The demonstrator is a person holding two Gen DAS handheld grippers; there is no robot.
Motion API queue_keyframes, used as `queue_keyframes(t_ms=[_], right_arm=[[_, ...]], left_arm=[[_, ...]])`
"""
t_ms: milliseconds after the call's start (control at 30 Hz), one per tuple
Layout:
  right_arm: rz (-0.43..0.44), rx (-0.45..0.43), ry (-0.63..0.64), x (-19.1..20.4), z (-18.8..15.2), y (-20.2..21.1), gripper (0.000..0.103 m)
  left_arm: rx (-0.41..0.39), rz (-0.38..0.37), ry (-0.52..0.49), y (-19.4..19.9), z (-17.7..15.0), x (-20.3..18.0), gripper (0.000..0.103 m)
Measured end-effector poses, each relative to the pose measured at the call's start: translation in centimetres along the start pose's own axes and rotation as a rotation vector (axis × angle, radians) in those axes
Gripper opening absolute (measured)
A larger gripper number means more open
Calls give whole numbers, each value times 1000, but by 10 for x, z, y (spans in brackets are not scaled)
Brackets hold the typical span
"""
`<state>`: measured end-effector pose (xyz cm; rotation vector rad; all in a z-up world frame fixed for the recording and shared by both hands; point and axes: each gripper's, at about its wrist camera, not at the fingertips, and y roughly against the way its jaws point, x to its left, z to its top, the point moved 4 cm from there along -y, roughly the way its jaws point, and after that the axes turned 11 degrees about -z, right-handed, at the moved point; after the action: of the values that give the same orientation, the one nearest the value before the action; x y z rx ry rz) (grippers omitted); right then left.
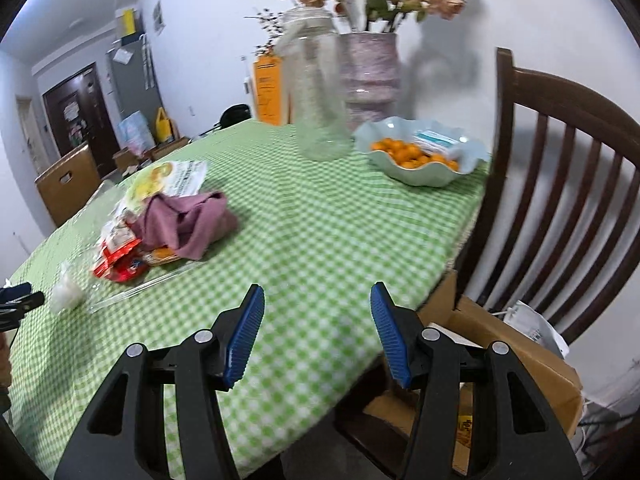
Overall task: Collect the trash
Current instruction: 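Move both open tools back over the table, then grasp the clear plastic clamshell container with the left tool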
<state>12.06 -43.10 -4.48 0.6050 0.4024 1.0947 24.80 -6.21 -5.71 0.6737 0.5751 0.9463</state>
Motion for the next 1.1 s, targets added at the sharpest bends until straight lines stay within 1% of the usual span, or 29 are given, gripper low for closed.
queue_keyframes(t_ms=[33, 100, 167, 200, 233, 300, 367, 400, 433, 500, 533, 600, 633, 700, 733, 767, 833, 867, 967, 1100], right_arm=[[3, -1, 9, 4, 0, 1, 54], [3, -4, 20, 8, -1, 4, 55], [-2, -6, 25, 8, -2, 6, 56], [-7, -5, 25, 7, -2, 7, 56], [-11, -4, 24, 7, -2, 7, 56], [-21, 0, 16, 3, -2, 5, 56], [-21, 4, 8, 2, -2, 3, 56], [-21, 7, 8, 3, -2, 2, 56], [-21, 7, 9, 4, -2, 1, 56], [-17, 9, 19, 8, -1, 0, 56], [-17, 11, 25, 10, -1, -1, 56], [-22, 15, 35, 13, 0, -3, 56], [-26, 17, 39, 15, 1, -4, 56], [-33, 20, 40, 15, 4, -6, 56], [-38, 21, 41, 15, 5, -6, 56], [-46, 21, 43, 14, 7, -6, 56], [-57, 21, 46, 14, 10, -7, 56], [-67, 20, 49, 14, 12, -8, 56], [-89, 29, 49, 15, 16, -13, 56], [-93, 38, 78, 30, 24, -23, 56]], left_arm=[[6, 5, 12, -4, -2, 5, 79], [18, 9, 30, -9, -5, 13, 75], [12, -38, 68, -10, -2, 19, 75], [3, -51, 94, -9, 1, 24, 75], [-7, -47, 121, -8, 5, 30, 75], [-25, -31, 154, -8, 15, 42, 77], [-50, -28, 203, -10, 27, 55, 82], [-73, -40, 243, -10, 36, 62, 88], [-106, -68, 282, -11, 46, 70, 92], [-144, -107, 301, -20, 64, 79, 96], [-155, -110, 301, -25, 71, 83, 96], [-164, -57, 310, -43, 85, 97, 96], [-168, -52, 315, -50, 89, 98, 96], [-175, -79, 345, -71, 100, 111, 96], [-181, -110, 372, -82, 104, 119, 96], [-187, -119, 398, -89, 110, 125, 96], [-205, -134, 460, -99, 110, 138, 96], [-217, -168, 476, -101, 110, 141, 96], [-243, -223, 471, -105, 115, 144, 96], [-236, -185, 399, -112, 129, 138, 96]])
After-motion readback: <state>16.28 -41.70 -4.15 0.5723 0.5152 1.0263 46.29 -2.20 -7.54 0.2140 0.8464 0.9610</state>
